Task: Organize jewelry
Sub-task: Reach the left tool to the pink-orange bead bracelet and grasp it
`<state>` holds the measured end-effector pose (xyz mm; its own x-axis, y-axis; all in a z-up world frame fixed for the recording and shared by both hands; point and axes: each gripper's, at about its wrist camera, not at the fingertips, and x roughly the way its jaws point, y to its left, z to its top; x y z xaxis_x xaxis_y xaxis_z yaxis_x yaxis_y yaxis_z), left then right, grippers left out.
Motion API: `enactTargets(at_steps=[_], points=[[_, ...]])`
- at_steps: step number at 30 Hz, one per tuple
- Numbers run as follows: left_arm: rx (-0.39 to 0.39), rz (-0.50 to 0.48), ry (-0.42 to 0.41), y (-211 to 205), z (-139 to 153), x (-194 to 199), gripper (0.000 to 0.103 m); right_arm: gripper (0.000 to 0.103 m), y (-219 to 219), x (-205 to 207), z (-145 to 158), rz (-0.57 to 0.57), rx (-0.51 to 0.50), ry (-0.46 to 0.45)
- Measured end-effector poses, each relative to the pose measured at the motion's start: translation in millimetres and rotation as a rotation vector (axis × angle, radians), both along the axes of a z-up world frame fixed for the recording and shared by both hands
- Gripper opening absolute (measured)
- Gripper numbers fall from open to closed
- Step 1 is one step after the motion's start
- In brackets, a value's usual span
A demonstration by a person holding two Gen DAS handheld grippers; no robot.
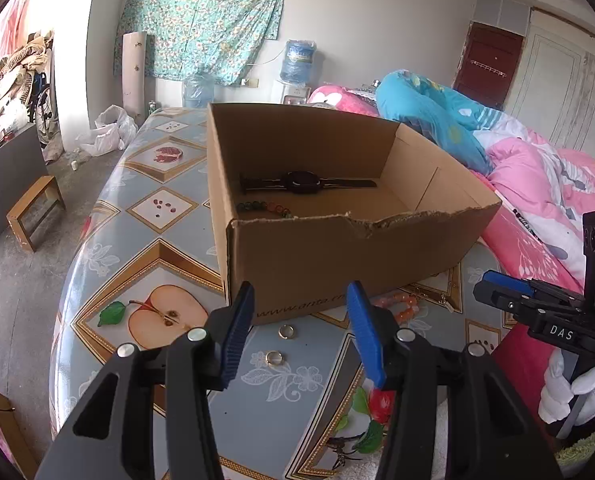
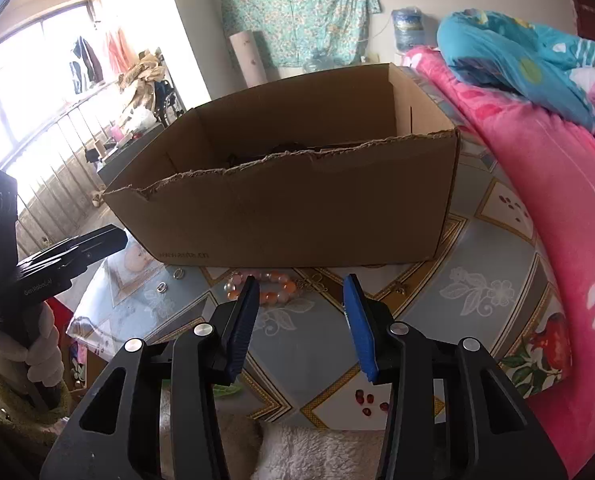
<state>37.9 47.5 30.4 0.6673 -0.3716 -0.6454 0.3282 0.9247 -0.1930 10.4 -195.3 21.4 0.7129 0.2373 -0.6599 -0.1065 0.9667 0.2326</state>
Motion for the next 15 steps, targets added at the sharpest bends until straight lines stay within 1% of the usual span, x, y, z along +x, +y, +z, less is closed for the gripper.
enactTargets(at_steps=[5, 7, 15], points=[[-0.021, 0.037, 0.010, 4.9, 3.8, 9.8, 0.047, 0.039, -9.0, 15.0, 4.0, -0.018, 0.012, -0.038], [-0.042, 0.042, 0.019, 7.6, 5.3, 11.8, 0.047, 0.039, -12.1, 22.3, 6.1, -0.023, 0.017, -0.048], [-0.010, 0.050, 0.010, 1.7, 7.3, 12.1, 0.047, 0.040, -21.4, 40.6, 7.3, -0.027, 0.018, -0.078]])
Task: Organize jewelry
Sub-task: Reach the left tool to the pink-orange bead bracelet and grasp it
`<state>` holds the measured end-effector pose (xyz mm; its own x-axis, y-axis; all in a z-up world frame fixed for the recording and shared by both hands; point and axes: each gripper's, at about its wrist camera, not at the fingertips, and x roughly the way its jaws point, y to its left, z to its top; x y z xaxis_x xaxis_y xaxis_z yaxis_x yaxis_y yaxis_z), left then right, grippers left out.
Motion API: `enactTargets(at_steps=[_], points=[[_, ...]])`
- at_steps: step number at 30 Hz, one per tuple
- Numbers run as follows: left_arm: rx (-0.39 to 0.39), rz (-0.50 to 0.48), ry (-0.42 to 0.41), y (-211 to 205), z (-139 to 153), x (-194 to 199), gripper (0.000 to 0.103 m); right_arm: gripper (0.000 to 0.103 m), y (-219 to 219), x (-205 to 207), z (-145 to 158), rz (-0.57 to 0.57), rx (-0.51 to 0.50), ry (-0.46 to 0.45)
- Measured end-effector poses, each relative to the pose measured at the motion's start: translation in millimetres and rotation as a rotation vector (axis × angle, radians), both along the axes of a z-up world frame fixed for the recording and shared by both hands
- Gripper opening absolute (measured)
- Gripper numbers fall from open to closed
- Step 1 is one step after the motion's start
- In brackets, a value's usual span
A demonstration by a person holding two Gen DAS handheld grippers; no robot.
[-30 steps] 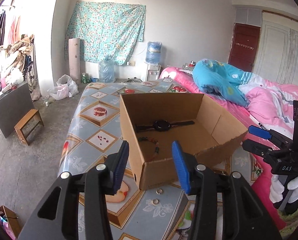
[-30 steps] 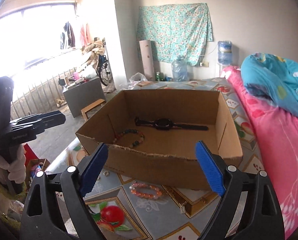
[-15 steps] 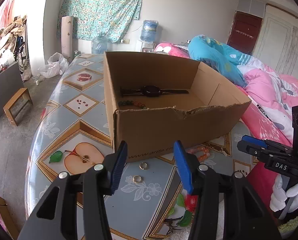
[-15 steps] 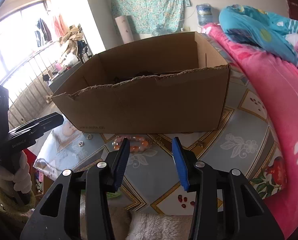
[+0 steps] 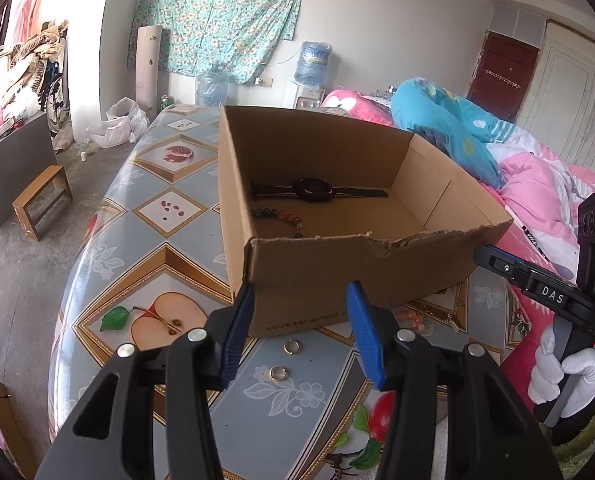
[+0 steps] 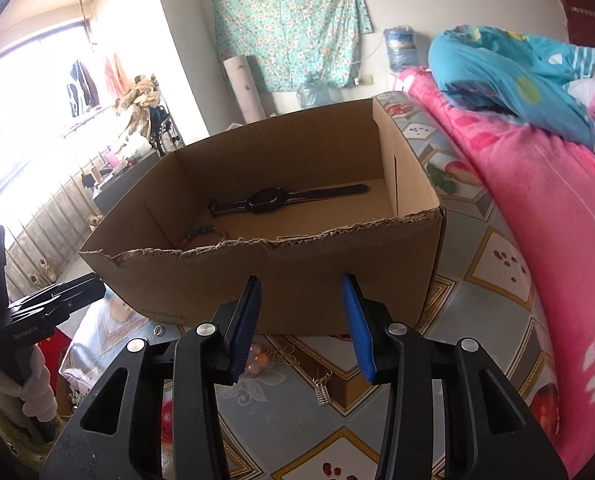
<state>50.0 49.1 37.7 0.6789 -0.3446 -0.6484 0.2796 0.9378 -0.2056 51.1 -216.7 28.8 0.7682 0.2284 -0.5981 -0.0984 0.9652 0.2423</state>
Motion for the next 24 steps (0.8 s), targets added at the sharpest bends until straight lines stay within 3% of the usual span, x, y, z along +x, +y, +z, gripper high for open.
enactTargets(at_steps=[10, 14, 20, 24], points=[[0.048, 0.010, -0.021, -5.1, 1.0, -3.4, 0.047, 0.040, -5.4, -9.5, -10.3, 0.019, 0.039, 0.034], [0.041, -0.128, 0.006, -33.2, -7.6, -14.4, 0.047, 0.040, -0.2, -20.2, -23.5, 0.047, 0.041, 0.080], [0.206, -0.371, 0.010, -104.6, -34.5, -16.9, 0.047, 0.040, 2.2, -29.3, -41.3, 0.056, 0.058, 0.148], [0.295, -0.463, -0.003, -129.6, -48.6, -10.4, 0.046, 0.039, -2.7, -33.2, -47.4, 0.045, 0.079, 0.169]])
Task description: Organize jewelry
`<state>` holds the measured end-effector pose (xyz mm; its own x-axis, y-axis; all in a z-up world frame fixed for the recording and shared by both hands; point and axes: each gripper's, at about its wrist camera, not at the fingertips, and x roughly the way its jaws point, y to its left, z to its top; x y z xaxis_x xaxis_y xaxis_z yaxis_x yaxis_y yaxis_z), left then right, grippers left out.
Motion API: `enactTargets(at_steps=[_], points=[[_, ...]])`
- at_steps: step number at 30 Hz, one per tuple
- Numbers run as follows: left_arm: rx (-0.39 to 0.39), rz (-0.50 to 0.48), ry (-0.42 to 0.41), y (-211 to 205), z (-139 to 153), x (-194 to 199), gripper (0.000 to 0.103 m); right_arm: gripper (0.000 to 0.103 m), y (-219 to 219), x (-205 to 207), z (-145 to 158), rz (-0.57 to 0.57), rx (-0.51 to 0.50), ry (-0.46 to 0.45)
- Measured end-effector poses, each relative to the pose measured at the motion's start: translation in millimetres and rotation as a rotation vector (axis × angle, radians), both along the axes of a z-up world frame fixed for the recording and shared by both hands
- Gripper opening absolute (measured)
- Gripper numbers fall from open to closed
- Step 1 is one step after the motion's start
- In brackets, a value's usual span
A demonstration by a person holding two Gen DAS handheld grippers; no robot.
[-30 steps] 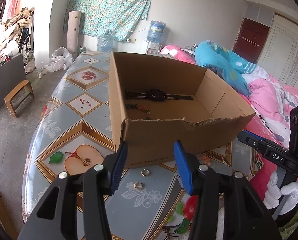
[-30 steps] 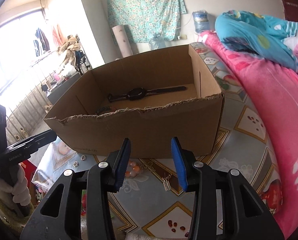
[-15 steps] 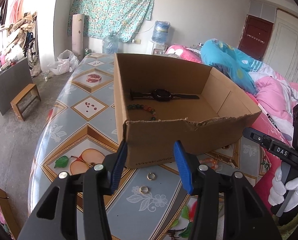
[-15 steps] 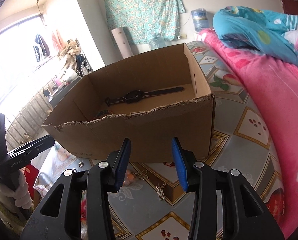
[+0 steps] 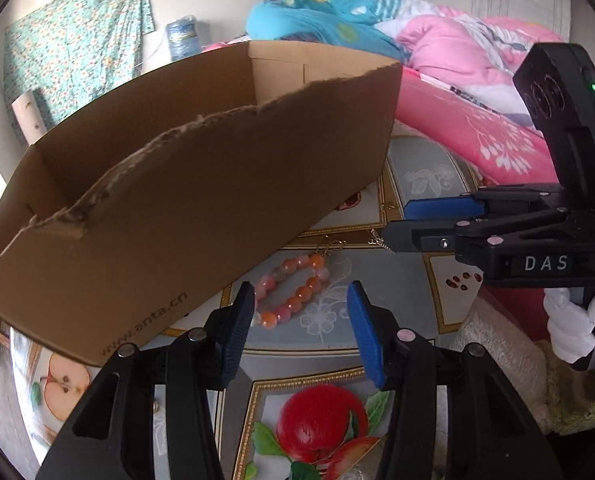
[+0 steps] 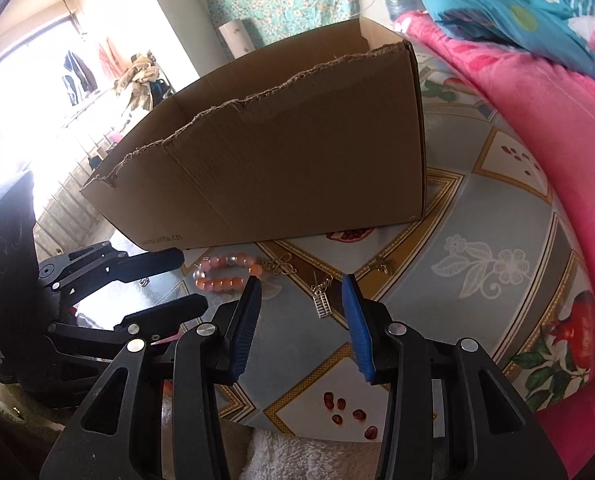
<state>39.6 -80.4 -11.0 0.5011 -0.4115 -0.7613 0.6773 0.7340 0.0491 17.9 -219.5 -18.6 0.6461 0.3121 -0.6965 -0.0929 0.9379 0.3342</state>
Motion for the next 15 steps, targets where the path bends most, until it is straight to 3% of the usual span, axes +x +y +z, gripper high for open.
enactTargets(at_steps=[7, 9, 13, 15], points=[[0.103, -0.066, 0.023, -23.3, -16.1, 15.9, 0.032, 0.039, -10.3, 1.6, -10.0, -0.019, 0.029, 0.023], [0.106, -0.066, 0.022, -25.6, -16.4, 18.1, 0.029, 0.039, -14.5, 2.3, -12.1, -0.021, 0.040, 0.028], [0.106, -0.056, 0.030, -25.4, -17.5, 20.3, 0.010, 0.039, -18.5, 0.0, -15.0, -0.027, 0.055, 0.031], [0.105, -0.056, 0.027, -24.7, -16.8, 19.8, 0.010, 0.039, -20.7, -2.0, -16.0, -0.033, 0.066, 0.029]])
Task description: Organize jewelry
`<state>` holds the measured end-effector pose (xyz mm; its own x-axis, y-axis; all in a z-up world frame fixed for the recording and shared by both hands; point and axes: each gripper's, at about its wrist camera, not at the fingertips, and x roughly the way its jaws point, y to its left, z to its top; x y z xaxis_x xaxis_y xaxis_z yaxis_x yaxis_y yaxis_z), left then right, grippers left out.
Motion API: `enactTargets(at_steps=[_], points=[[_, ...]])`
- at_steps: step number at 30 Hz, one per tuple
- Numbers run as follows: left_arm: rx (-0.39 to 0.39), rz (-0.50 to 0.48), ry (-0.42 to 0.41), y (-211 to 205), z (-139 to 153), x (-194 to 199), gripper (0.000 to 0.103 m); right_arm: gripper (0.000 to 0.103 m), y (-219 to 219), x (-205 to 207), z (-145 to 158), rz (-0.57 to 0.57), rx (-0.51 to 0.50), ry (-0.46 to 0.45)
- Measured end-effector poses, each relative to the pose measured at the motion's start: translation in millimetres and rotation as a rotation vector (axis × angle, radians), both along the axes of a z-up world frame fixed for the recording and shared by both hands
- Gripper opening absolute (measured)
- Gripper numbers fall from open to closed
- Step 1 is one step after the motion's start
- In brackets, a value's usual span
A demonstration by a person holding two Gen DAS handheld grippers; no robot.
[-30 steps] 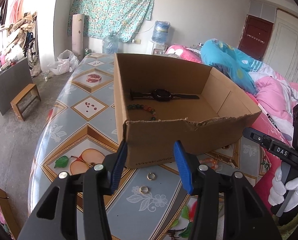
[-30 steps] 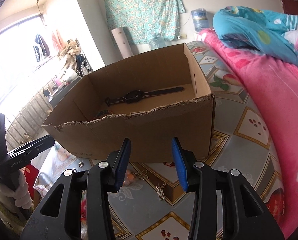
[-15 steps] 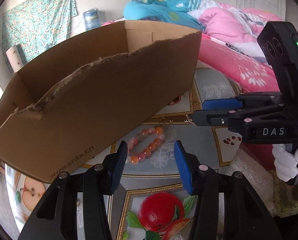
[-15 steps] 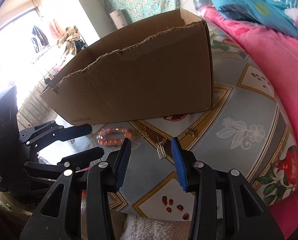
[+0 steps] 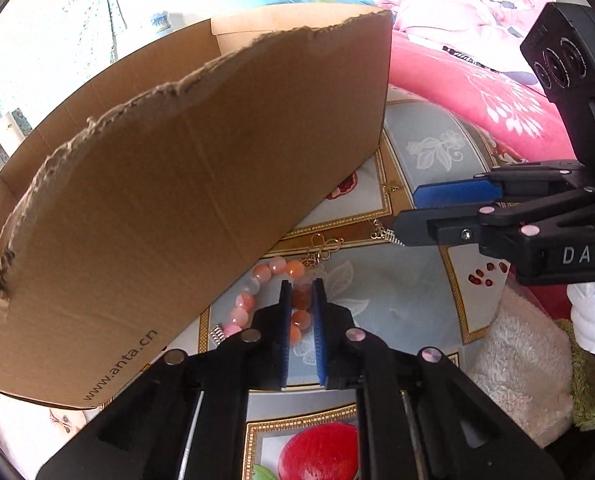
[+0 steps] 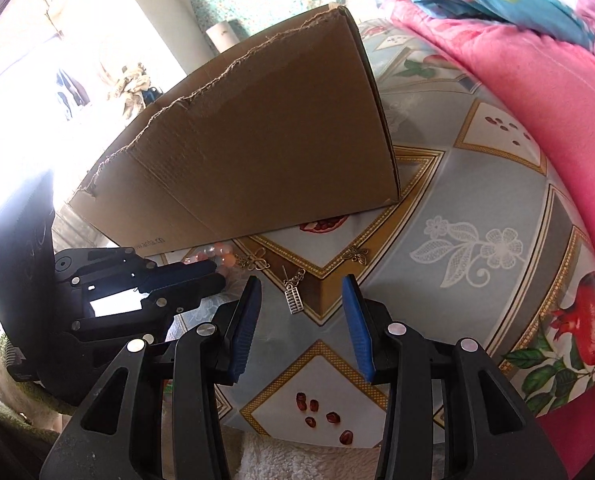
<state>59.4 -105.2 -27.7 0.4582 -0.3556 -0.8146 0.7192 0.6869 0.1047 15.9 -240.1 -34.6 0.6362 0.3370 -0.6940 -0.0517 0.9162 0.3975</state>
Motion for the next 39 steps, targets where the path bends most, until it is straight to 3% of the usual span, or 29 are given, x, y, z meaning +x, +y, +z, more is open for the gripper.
enactTargets(at_steps=[13, 19, 22, 26, 30, 33, 36, 39], points=[[-0.285, 0.133, -0.045, 62.7, 76.2, -6.5, 0.009, 0.039, -7.0, -26.5, 18.6, -0.007, -0.015, -0.039], [-0.338, 0.277, -0.064, 116.4, 100.6, -23.4, 0.009, 0.039, 18.0, -27.2, 27.9, 0.027, -0.030, -0.056], [-0.353, 0.372, -0.037, 146.3, 97.9, -21.5, 0.009, 0.039, 28.3, -25.3, 29.6, 0.052, -0.031, -0.055], [-0.433, 0.457, 0.040, 181.3, 81.9, -16.3, 0.009, 0.039, 42.2, -19.7, 32.7, 0.089, -0.038, -0.055], [-0.491, 0.533, 0.164, 208.5, 42.0, -2.9, 0.009, 0.039, 50.8, -15.7, 37.5, 0.109, -0.054, -0.067], [-0.486, 0.622, 0.245, 227.5, 10.9, 2.8, 0.010, 0.039, 56.9, -17.8, 37.9, 0.110, -0.065, -0.061], [-0.471, 0.640, 0.225, 234.5, 8.7, -2.4, 0.010, 0.039, 61.5, -17.9, 36.4, 0.112, -0.077, -0.053], [-0.445, 0.627, 0.139, 231.1, 22.6, -11.3, 0.025, 0.040, 67.3, -15.8, 35.0, 0.122, -0.080, -0.047]])
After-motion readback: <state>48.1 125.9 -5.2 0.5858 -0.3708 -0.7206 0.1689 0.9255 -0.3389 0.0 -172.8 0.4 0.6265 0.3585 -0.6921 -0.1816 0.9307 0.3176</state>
